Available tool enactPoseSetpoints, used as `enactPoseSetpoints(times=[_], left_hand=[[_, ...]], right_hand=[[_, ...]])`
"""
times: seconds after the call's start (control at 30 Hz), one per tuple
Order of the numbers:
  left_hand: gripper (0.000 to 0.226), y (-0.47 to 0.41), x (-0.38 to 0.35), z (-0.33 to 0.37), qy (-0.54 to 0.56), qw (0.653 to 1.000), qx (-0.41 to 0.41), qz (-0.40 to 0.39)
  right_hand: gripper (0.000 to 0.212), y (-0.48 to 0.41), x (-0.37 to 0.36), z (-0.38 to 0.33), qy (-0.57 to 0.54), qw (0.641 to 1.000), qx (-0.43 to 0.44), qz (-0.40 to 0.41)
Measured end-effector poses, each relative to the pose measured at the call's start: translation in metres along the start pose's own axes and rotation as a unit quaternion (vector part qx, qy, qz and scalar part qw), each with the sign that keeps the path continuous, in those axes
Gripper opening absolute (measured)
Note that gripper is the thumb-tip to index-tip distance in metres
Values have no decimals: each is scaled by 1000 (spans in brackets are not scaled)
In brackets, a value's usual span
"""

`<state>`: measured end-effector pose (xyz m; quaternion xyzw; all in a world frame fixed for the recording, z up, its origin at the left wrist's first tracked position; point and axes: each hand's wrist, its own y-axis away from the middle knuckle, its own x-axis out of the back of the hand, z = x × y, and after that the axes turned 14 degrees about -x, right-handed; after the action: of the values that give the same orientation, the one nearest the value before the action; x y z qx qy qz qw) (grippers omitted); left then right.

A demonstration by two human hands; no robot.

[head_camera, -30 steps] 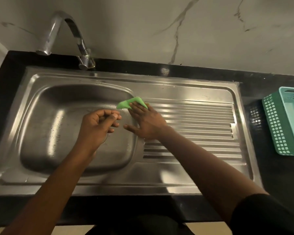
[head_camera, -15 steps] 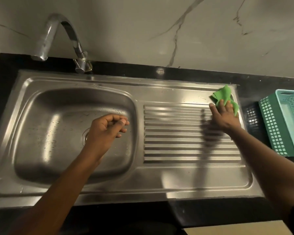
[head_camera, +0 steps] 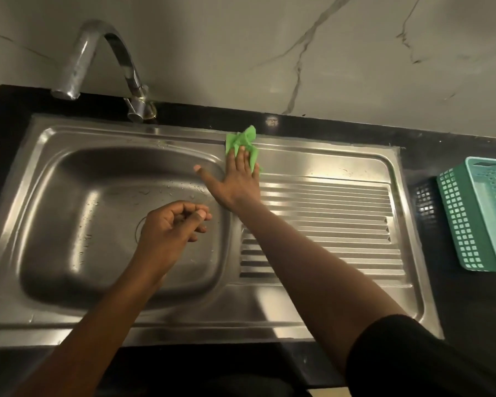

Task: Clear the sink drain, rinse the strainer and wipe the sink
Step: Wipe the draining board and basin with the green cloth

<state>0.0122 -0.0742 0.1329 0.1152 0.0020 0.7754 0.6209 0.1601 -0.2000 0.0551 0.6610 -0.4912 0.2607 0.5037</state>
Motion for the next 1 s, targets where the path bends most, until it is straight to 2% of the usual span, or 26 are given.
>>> enactPoseSetpoints(times=[0.1, 0.17, 0.23, 0.4, 0.5, 0.6, 0.67, 0.73, 0.8, 0.83, 0.87, 0.93, 1.0], left_hand=[[13, 4, -2, -1, -1, 1000, 7, 11], [13, 6, -7, 1, 6, 1000, 11, 12], [13, 8, -14, 2, 9, 1000, 12, 10], [13, 11, -26, 6, 14, 1000, 3, 14], [13, 13, -32, 7, 20, 1000, 5, 17], [12, 13, -35, 9, 19, 1000, 5, 18], [12, 13, -35, 11, 20, 1000, 8, 18], [13, 13, -36, 13, 27, 999, 11, 18], [13, 12, -36, 16, 32, 999, 12, 20], [13, 11, -36, 17, 34, 999, 12, 21], [13, 10, -36, 17, 35, 999, 12, 20], [13, 9, -35, 18, 32, 999, 11, 17], [13, 8, -34, 17, 28, 999, 10, 13]], right_hand=[[105, -2, 13, 26, 62, 992, 107, -12], [93, -8, 31, 62, 137, 969, 203, -17], [86, -17, 52, 100, 172, 961, 217, -19], [86, -37, 115, 213, 114, 993, 20, 33], [74, -40, 152, 271, 64, 992, -104, 42], [54, -41, 179, 284, -21, 987, -152, 55], [45, -44, 193, 280, -94, 972, -184, 109], [39, -47, 204, 274, -267, 931, -199, 149], [34, -49, 211, 269, -448, 866, -191, 110], [35, -51, 213, 267, -505, 838, -189, 79], [37, -52, 214, 265, -538, 820, -191, 49], [37, -56, 211, 262, -539, 811, -226, 26], [38, -55, 206, 260, -433, 848, -293, 88]])
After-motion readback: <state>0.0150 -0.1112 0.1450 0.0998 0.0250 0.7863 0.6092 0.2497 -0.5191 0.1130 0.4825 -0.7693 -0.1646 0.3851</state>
